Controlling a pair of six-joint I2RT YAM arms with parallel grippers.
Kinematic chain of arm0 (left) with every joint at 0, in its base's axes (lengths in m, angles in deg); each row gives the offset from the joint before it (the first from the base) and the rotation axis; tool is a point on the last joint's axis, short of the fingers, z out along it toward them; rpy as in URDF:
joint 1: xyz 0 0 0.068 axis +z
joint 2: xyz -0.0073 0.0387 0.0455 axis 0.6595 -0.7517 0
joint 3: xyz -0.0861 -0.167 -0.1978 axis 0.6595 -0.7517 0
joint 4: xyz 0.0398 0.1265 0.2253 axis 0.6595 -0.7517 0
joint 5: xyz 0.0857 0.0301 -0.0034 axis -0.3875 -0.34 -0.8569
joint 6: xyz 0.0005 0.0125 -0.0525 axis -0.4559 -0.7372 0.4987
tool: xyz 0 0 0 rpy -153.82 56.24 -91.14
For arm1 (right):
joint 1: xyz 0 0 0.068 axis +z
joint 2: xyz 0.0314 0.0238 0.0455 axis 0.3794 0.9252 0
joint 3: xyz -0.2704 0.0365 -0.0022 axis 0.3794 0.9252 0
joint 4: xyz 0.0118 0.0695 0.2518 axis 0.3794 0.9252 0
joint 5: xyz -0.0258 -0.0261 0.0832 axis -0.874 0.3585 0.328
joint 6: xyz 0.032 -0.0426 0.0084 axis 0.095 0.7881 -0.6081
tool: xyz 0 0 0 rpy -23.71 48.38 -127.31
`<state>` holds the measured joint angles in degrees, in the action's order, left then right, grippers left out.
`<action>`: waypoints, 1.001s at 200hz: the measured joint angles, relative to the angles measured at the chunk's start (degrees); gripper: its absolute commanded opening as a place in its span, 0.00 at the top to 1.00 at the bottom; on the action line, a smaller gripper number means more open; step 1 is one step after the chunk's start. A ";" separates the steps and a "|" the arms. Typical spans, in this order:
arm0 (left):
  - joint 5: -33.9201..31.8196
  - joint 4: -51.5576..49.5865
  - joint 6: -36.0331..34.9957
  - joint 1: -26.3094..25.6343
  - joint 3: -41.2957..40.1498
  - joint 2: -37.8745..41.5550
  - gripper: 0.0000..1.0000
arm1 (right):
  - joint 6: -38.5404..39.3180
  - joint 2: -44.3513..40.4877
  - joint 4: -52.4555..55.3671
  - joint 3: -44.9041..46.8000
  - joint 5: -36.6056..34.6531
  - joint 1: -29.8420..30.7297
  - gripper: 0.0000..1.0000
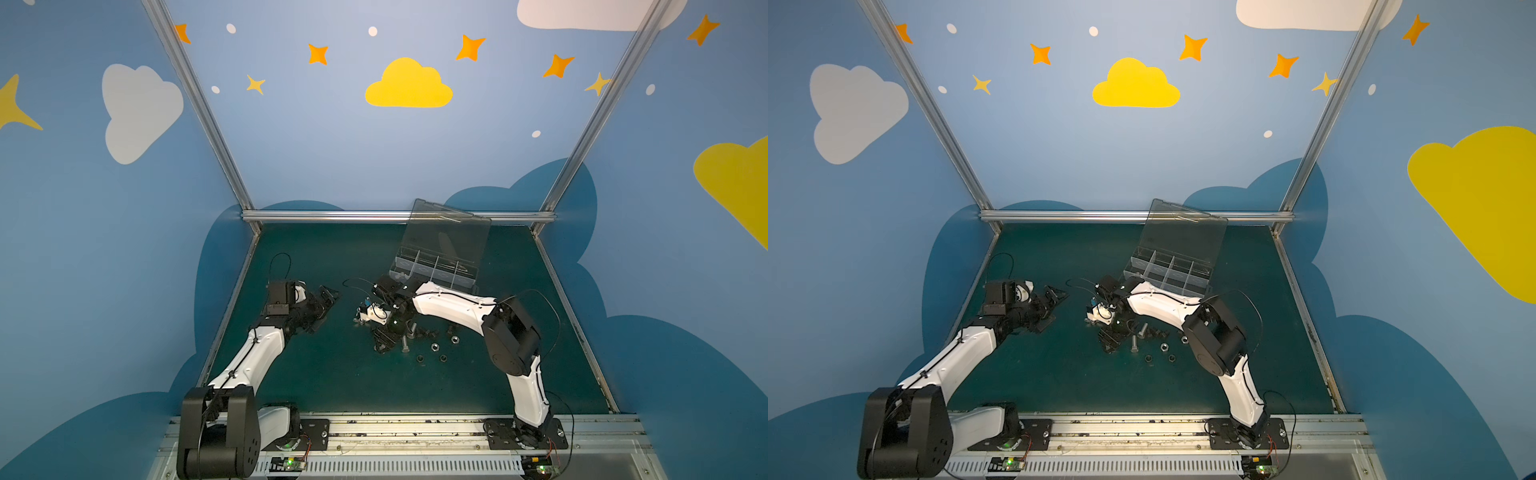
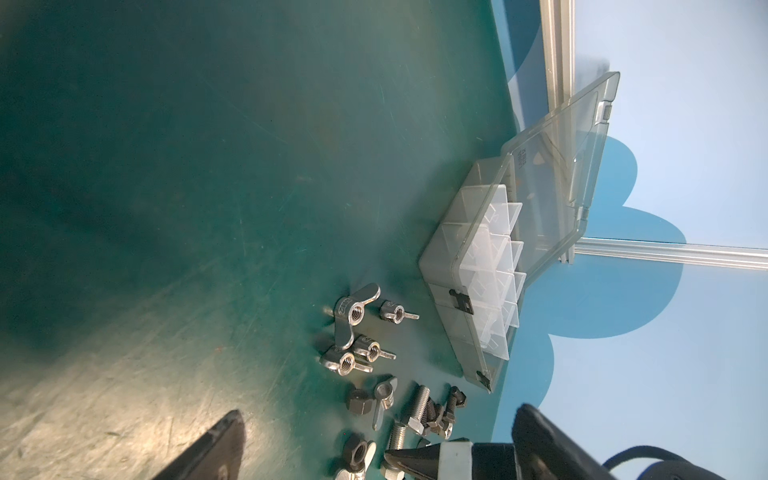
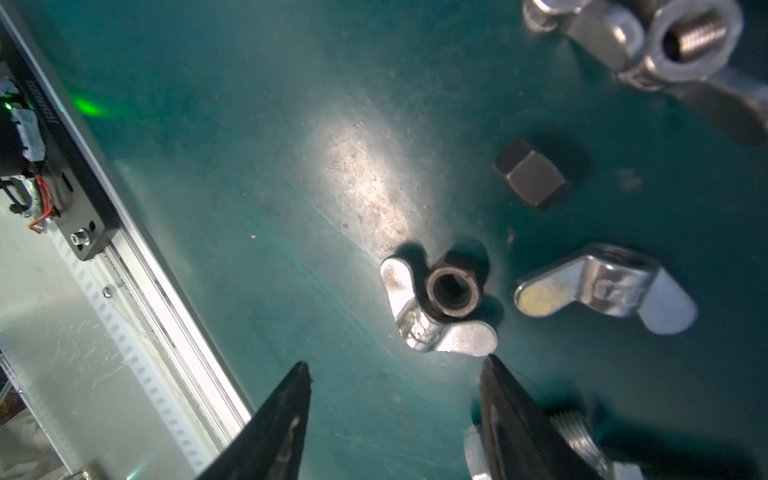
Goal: Sort the screws and nuts into containers
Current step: Pick up the nut from the center of the table.
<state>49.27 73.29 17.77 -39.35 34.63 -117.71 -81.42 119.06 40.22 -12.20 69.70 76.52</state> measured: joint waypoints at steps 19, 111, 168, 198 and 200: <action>-0.22 -0.22 0.00 0.15 0.00 0.00 0.00 | 0.44 0.00 0.02 0.00 0.00 0.07 0.37; -0.39 -0.28 0.00 0.33 0.00 0.00 0.00 | 2.32 0.00 0.26 0.81 -0.24 0.42 0.37; -0.63 -0.79 -0.20 0.35 0.00 0.00 0.00 | 4.04 0.02 0.50 1.18 -0.24 0.44 0.35; -0.63 -1.27 -0.26 0.35 0.00 0.09 0.00 | 5.01 0.02 0.46 1.73 -0.35 0.44 0.35; -0.63 -1.29 -0.26 0.35 0.00 0.09 0.00 | 5.03 0.02 0.48 1.77 -0.37 0.44 0.34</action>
<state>48.64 72.00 17.51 -39.00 34.63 -117.62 -76.39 119.08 40.70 -10.43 69.33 76.95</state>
